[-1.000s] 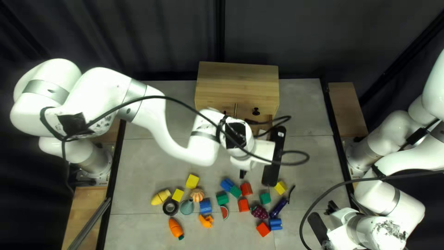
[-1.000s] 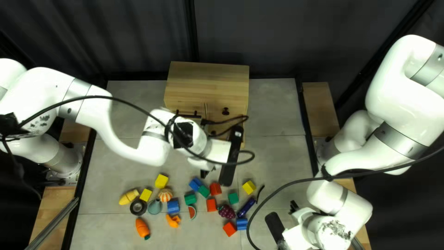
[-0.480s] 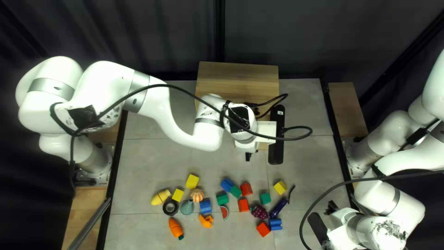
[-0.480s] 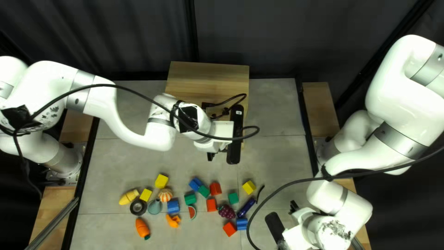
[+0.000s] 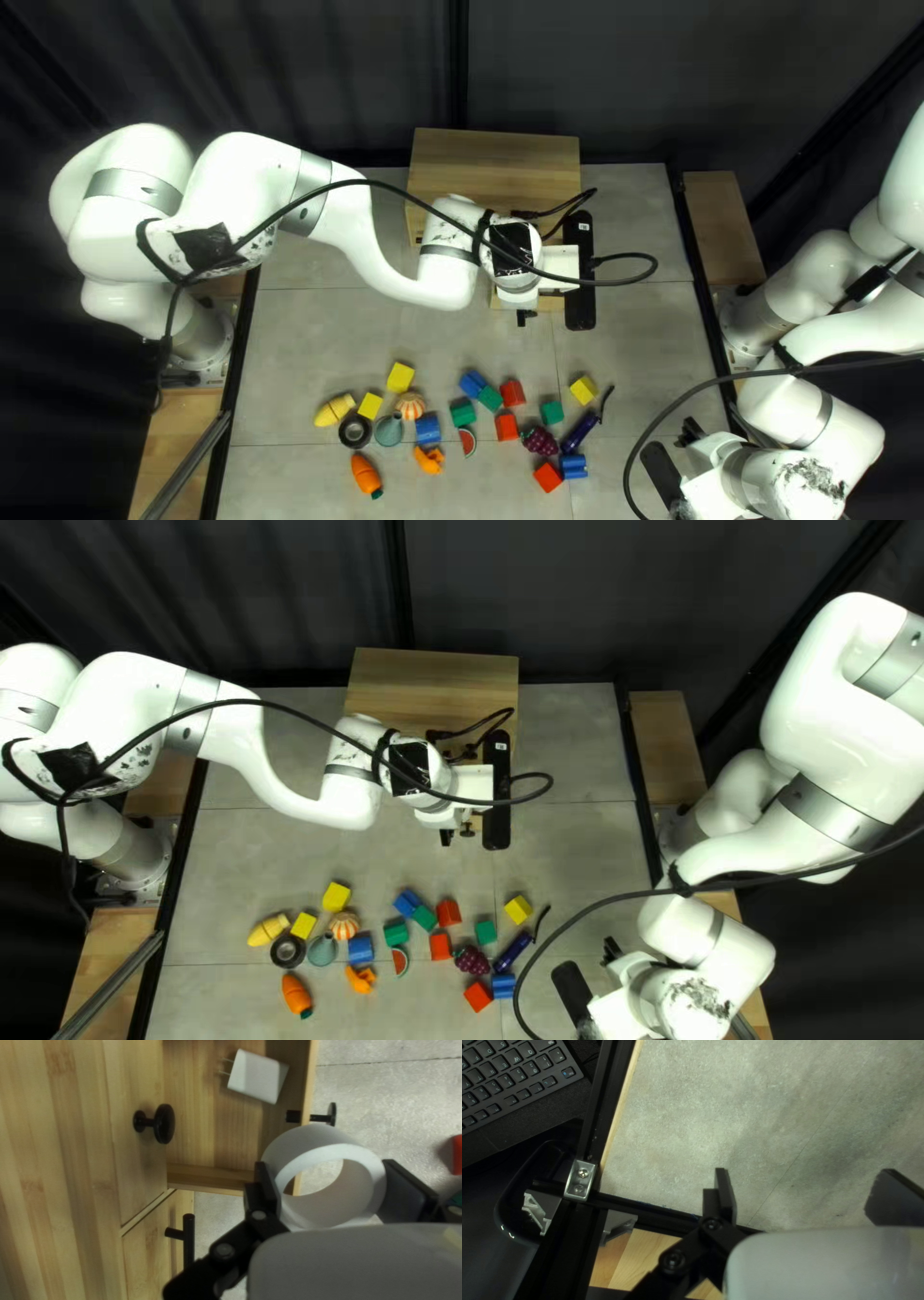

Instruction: Open drawers and place objects into drawer and close

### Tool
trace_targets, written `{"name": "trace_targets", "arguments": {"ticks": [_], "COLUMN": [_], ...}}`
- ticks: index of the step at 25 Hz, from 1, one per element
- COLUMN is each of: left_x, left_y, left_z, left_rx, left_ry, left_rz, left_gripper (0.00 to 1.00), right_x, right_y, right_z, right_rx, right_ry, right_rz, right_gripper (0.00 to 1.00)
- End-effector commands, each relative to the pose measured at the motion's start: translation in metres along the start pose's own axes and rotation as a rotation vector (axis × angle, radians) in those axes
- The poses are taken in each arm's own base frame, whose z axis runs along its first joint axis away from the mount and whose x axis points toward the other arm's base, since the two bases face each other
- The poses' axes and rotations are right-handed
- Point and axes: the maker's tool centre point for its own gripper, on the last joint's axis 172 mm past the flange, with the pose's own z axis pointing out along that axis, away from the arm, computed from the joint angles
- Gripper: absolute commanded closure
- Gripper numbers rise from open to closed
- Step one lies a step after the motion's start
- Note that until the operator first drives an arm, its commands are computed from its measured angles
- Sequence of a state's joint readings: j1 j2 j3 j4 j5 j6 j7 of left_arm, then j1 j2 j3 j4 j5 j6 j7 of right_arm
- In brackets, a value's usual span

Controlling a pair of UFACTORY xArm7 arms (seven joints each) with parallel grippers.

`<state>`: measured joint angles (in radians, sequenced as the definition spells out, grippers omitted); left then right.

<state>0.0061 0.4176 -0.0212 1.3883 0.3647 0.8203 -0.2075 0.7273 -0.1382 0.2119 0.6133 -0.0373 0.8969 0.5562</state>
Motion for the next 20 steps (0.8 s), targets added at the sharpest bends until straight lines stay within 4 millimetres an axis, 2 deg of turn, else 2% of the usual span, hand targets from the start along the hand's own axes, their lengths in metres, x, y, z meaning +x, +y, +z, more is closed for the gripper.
{"name": "trace_targets", "arguments": {"ticks": [1,9,20], "left_x": [-0.002,0.01,0.003], "left_y": [-0.008,-0.014,-0.029], "left_z": [0.006,0.024,0.034], "left_rx": [0.005,0.01,0.023], "left_ry": [-0.002,-0.015,-0.03], "left_rz": [-0.017,-0.045,-0.091], "left_gripper": [1.0,1.0,1.0], "right_x": [0.0,0.0,0.0], "right_y": [0.0,0.0,0.0], "right_z": [0.0,0.0,0.0], "right_rx": [0.0,0.0,0.0], "right_ry": [0.0,0.0,0.0], "right_rz": [0.0,0.0,0.0], "right_gripper": [0.0,0.0,0.0]}}
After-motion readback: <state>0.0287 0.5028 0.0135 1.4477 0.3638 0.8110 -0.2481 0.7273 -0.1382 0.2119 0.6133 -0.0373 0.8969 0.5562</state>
